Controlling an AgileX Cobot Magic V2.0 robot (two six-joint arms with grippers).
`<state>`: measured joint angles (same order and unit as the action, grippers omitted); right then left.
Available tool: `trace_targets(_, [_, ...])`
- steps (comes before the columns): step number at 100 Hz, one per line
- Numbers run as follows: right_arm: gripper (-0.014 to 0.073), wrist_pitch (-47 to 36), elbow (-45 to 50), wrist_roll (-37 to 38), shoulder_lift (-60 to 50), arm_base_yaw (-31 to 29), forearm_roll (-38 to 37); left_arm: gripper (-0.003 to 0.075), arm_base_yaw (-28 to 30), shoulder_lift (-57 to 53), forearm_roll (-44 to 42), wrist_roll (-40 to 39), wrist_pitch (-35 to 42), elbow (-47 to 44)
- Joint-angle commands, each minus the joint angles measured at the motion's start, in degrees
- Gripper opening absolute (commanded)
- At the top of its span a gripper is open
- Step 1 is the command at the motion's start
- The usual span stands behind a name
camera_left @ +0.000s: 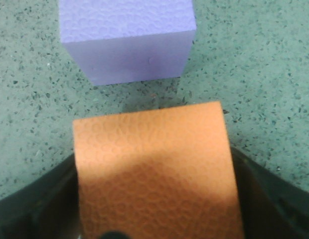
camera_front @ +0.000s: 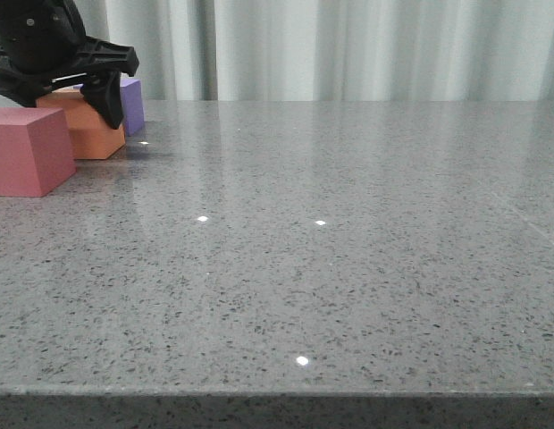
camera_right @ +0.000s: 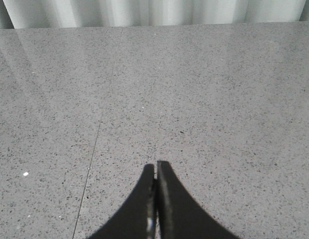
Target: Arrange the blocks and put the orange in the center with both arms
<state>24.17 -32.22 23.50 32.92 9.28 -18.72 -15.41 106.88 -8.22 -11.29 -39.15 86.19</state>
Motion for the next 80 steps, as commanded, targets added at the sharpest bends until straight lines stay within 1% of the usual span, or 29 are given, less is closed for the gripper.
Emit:
trace_targets(1, [-0.0069,-4.47,-1.53,-0.30,-0.12,-0.28,-1.53,0.0619,0.67,-2.49,0.04,-0.12,1.31,1.50])
trace_targets(7, [-0.0069,-4.47,-1.53,-0.30,-0.12,-0.28,-1.53,0.0682,0.96,-3.08,0.13,-0.12,0.87,1.50])
trace_targets(10, [-0.0069,-4.47,-1.53,-0.30,-0.12,-0.28,-1.53,0.0691,1.08,-3.66,0.13,-0.12,0.60,1.50])
trace_targets(20, [-0.0069,-4.47,-1.53,-0.30,-0.12,-0.28,-1.53,0.0683,1.29,-6.14,0.13,-0.12,0.62,1.50])
trace_targets(35, [-0.0069,-4.47,-1.53,-0.30,-0.12,-0.28,-1.53,0.0671,1.22,-12.99,0.53,-0.12,0.62,1.50])
trace_targets(49, [-0.0069,-4.47,-1.53,-0.30,-0.12,-0.28,-1.53,0.0671,1.22,-20.81,0.69,-0.12,0.48,1.41])
trace_targets(61, [-0.0069,-4.47,-1.53,-0.30,-0.12,-0.28,-1.53,0.0671,1.22,-28.53,-1.66,-0.12,0.49,1.05])
trace_targets(74, [-0.0069,-4.47,-1.53,-0.30,-0.12,-0.28,-1.53,0.0671,1.22,-37.14,-4.26,-0.12,0.49,-2.12])
trace_targets(80, [-0.0069,-4.47,-1.53,-0.30,-0.12,-0.28,-1.53,0.0671,1.22,-41.56,-4.78,-0.12,0.61,-5.18])
